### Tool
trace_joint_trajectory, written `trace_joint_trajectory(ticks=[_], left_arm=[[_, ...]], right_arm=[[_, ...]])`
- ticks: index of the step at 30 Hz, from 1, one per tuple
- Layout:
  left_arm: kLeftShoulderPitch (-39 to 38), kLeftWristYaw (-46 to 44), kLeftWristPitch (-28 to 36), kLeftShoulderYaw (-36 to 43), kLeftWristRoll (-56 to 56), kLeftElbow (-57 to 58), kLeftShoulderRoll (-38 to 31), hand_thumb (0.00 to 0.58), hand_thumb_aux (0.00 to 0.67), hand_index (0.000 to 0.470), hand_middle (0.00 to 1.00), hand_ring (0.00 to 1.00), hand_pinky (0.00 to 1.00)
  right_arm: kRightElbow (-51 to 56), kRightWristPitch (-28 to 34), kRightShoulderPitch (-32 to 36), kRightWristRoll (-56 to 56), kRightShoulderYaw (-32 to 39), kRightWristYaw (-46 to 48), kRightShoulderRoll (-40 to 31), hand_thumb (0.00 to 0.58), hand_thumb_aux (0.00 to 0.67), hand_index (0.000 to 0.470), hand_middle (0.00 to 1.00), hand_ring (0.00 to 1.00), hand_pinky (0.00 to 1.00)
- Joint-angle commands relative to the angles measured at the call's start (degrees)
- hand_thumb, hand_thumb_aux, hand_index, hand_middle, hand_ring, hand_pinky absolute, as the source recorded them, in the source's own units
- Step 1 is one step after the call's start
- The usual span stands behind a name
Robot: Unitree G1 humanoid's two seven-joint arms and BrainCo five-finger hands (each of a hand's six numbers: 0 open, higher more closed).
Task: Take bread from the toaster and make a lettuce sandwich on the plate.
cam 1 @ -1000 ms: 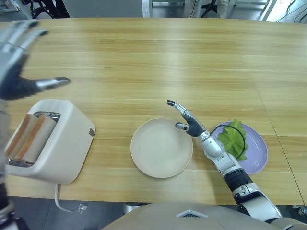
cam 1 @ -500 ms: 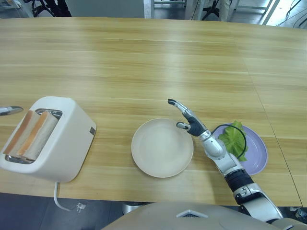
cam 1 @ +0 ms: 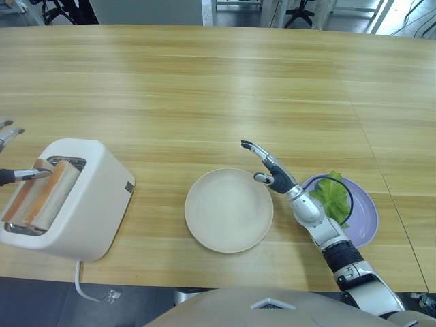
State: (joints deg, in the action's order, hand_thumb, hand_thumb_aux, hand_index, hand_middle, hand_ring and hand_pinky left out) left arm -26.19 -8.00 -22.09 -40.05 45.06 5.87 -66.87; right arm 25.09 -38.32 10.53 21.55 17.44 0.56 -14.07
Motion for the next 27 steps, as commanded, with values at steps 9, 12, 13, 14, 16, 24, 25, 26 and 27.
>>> trace_joint_trajectory(ticks=[9, 12, 13, 14, 16, 24, 25, 26, 27], left_arm=[[-1.4, -4.4, -0.1, 3.6, -2.4, 0.8, -0.1, 0.0, 0.0, 0.0, 0.0, 0.0, 0.0], [-2.2, -6.9, 0.8, 3.3, -3.8, 0.2, 0.5, 0.0, 0.0, 0.0, 0.0, 0.0, 0.0], [-2.6, -7.6, 1.3, 3.1, -4.2, -0.3, 0.7, 0.0, 0.0, 0.0, 0.0, 0.0, 0.0], [-3.1, -8.4, 1.6, 2.7, -4.5, -1.0, 1.0, 0.0, 0.0, 0.0, 0.0, 0.0, 0.0], [-3.8, -9.6, 2.5, 2.0, -5.0, -2.4, 1.5, 0.0, 0.0, 0.0, 0.0, 0.0, 0.0], [-5.6, -13.5, 4.7, 0.0, -6.3, -9.5, 4.1, 0.0, 0.0, 0.0, 0.0, 0.0, 0.0], [-5.6, -14.0, 4.8, -0.1, -6.6, -10.4, 4.4, 0.0, 0.0, 0.0, 0.0, 0.0, 0.0], [-5.6, -14.3, 4.8, -0.2, -6.7, -10.9, 4.6, 0.0, 0.0, 0.0, 0.0, 0.0, 0.0], [-5.5, -14.6, 4.7, -0.2, -6.9, -11.2, 4.7, 0.136, 0.084, 0.058, 0.0, 0.0, 0.0]], right_arm=[[-1.7, 0.6, -1.1, -1.4, -1.0, 1.3, -0.5, 0.0, 0.0, 0.0, 0.0, 0.0, 0.0], [-1.7, 0.6, -1.2, -1.4, -1.1, 1.3, -0.4, 0.0, 0.0, 0.0, 0.0, 0.0, 0.0], [-1.6, 0.6, -1.1, -1.4, -1.1, 1.3, -0.4, 0.0, 0.0, 0.0, 0.0, 0.0, 0.0], [-1.5, 0.6, -1.1, -1.4, -1.0, 1.3, -0.3, 0.0, 0.0, 0.0, 0.0, 0.0, 0.0], [-1.2, 0.5, -0.9, -1.3, -1.0, 1.3, -0.2, 0.0, 0.0, 0.0, 0.0, 0.0, 0.0], [-0.3, 0.6, -0.6, -0.7, -0.8, 1.0, 0.2, 0.0, 0.0, 0.0, 0.0, 0.0, 0.0], [-0.3, 0.7, -0.6, -0.6, -0.8, 1.0, 0.2, 0.0, 0.0, 0.0, 0.0, 0.0, 0.0], [-0.3, 0.7, -0.7, -0.5, -0.8, 0.9, 0.3, 0.0, 0.0, 0.0, 0.0, 0.0, 0.0], [-0.3, 0.6, -0.7, -0.5, -0.8, 0.8, 0.3, 0.0, 0.0, 0.0, 0.0, 0.0, 0.0]])
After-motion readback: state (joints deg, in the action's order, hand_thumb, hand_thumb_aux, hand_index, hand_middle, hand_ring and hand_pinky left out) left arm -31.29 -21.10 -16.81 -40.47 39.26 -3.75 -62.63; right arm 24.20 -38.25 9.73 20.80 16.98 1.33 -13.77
